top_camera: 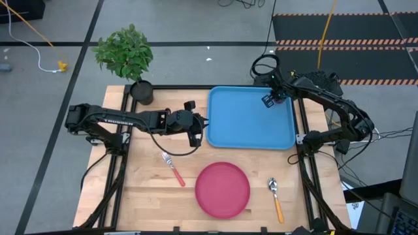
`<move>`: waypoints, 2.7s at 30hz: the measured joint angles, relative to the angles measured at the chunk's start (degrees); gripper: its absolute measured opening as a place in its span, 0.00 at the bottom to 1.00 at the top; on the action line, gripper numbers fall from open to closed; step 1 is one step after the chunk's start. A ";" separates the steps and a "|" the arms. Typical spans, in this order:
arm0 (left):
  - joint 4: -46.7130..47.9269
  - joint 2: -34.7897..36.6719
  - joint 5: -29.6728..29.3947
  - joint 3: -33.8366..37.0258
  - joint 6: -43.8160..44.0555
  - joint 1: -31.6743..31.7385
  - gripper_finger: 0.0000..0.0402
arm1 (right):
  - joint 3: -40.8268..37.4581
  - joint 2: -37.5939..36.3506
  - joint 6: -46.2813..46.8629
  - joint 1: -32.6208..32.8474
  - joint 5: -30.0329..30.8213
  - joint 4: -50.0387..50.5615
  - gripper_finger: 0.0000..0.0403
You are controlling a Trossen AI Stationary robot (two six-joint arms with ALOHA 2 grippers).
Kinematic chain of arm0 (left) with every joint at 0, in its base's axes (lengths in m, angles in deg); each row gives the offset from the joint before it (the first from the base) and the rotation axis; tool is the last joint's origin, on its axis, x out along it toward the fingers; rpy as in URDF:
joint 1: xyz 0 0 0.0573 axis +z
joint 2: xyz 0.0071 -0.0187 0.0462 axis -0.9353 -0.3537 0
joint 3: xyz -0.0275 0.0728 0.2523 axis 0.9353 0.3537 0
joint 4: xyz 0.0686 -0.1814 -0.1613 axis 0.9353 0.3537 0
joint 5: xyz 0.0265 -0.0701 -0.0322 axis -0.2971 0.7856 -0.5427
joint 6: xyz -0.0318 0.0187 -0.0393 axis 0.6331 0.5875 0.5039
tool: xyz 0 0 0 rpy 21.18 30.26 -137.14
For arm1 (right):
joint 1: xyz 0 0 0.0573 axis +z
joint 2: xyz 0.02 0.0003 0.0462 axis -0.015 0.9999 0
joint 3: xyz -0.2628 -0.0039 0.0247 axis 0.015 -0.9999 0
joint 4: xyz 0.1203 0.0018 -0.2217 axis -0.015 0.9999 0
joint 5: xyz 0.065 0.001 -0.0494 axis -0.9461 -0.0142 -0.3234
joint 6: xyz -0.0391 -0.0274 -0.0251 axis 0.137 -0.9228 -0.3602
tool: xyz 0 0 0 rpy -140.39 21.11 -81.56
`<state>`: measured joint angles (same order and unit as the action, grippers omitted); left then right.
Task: Pick and place plate/cup/fork/spoon on tray
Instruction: Put the red glass on the blue tray, then put the pink plate on the blue tray to the bottom left of the red glass
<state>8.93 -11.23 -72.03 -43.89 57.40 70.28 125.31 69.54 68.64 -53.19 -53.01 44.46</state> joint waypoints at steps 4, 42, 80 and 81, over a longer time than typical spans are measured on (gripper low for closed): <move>0.00 0.00 -0.02 0.00 0.02 0.00 0.20 | -0.45 0.00 -0.11 -1.06 -0.01 -0.21 0.01; -0.83 0.00 -0.02 -0.02 0.08 0.00 0.20 | -0.47 -7.62 -2.29 0.73 -0.91 -3.66 0.27; -7.62 0.00 -0.01 -0.07 3.63 -17.81 0.20 | -8.82 -9.26 17.47 82.13 -9.87 -21.19 0.31; -7.61 0.00 -0.02 -0.07 4.16 -17.97 0.20 | -8.83 -7.58 17.85 83.58 -10.67 -21.89 0.31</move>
<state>1.32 -11.23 -72.05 -43.95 61.56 52.30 116.48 61.96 86.49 30.39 -63.68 22.57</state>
